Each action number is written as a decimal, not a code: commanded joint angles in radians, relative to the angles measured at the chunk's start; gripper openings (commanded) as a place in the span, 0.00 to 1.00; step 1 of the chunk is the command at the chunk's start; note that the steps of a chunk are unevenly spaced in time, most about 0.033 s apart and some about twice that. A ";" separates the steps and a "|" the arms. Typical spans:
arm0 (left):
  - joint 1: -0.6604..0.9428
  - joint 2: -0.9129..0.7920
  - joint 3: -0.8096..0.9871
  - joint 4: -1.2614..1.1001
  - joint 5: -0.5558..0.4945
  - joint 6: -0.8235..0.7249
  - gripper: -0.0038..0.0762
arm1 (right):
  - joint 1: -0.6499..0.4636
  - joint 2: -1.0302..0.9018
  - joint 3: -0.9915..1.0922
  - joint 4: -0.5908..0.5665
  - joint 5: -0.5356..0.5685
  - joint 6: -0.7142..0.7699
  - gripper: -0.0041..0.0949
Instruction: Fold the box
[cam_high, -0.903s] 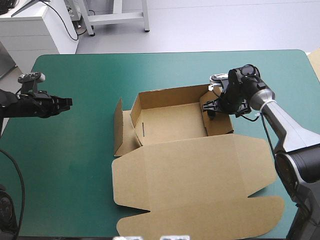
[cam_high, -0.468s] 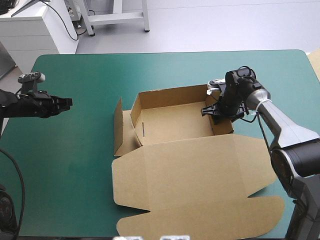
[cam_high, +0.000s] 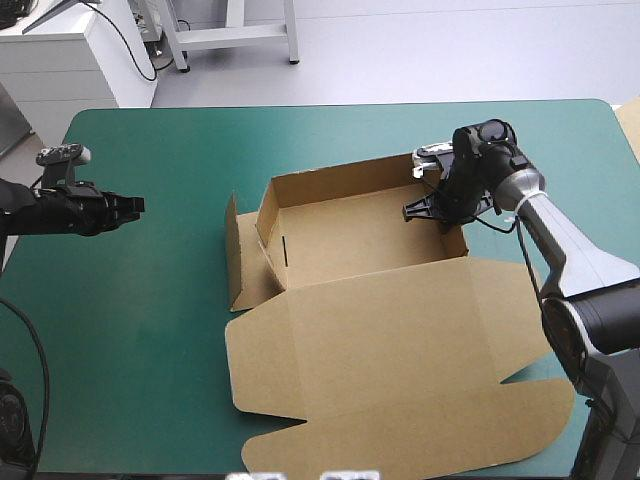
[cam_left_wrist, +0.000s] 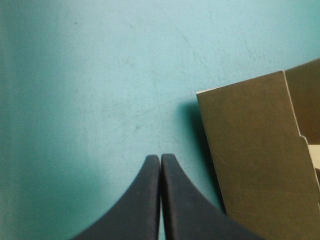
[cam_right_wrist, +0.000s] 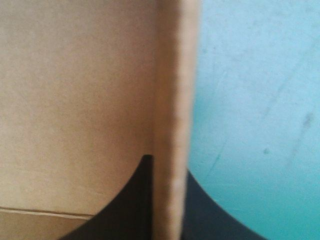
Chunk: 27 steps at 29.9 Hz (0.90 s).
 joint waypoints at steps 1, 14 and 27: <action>0.001 -0.020 -0.023 -0.011 0.007 0.026 0.04 | -0.006 -0.079 -0.041 0.080 0.024 -0.075 0.02; 0.001 0.072 -0.023 -0.053 -0.131 0.024 0.04 | -0.054 -0.380 0.023 0.123 0.025 -0.065 0.02; 0.065 0.206 -0.023 -0.105 -0.105 0.022 0.04 | -0.066 -0.510 0.051 0.200 0.024 -0.065 0.02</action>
